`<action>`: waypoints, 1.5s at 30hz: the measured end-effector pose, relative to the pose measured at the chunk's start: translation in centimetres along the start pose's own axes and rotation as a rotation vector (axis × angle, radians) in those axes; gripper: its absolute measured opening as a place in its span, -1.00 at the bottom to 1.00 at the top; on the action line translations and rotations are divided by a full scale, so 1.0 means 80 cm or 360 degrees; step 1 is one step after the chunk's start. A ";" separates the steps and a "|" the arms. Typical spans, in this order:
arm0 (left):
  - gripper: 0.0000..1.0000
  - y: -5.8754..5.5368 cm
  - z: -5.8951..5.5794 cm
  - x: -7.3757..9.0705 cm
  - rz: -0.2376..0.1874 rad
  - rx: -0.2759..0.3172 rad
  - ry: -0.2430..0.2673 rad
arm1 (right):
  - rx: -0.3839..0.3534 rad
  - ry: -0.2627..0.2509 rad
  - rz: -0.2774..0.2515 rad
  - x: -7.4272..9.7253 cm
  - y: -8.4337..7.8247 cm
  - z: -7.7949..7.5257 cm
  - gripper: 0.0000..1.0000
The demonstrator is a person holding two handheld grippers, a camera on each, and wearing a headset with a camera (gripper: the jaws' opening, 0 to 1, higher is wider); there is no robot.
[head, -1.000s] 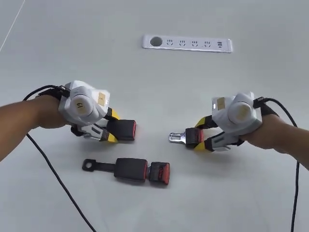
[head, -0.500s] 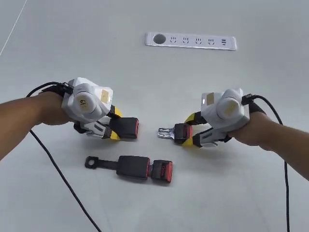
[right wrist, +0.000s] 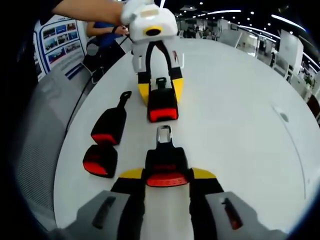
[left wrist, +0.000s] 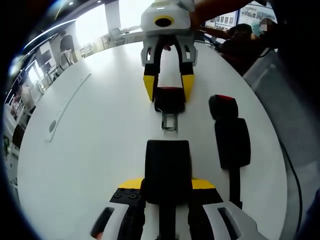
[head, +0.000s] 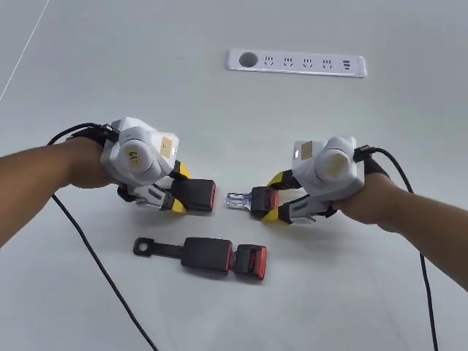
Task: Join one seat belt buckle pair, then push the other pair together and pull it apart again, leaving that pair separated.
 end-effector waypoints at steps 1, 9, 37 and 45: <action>-0.34 0.000 0.000 0.000 0.0000 0.0000 0.0000 | -0.0002 0.0002 -0.0009 -0.002 0.002 0.000 -0.34; -0.34 0.001 0.000 0.000 0.0013 -0.0007 -0.0001 | 0.0021 0.0020 -0.0059 -0.015 0.017 0.001 -0.34; -0.36 0.002 -0.002 0.000 0.0052 -0.0001 -0.0004 | -0.0101 0.0012 -0.0104 -0.042 0.051 0.001 -0.39; -0.35 0.002 -0.001 0.000 0.0073 -0.0008 -0.0008 | -0.0072 0.0008 -0.0040 -0.044 0.054 0.001 -0.38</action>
Point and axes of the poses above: the centre of the closed fingertips' face, and the gripper's own axes: x roughly backward along the fingers, z roughly to its left, y roughly out of its top, the point moved 3 cm from there along x, roughly backward along the fingers
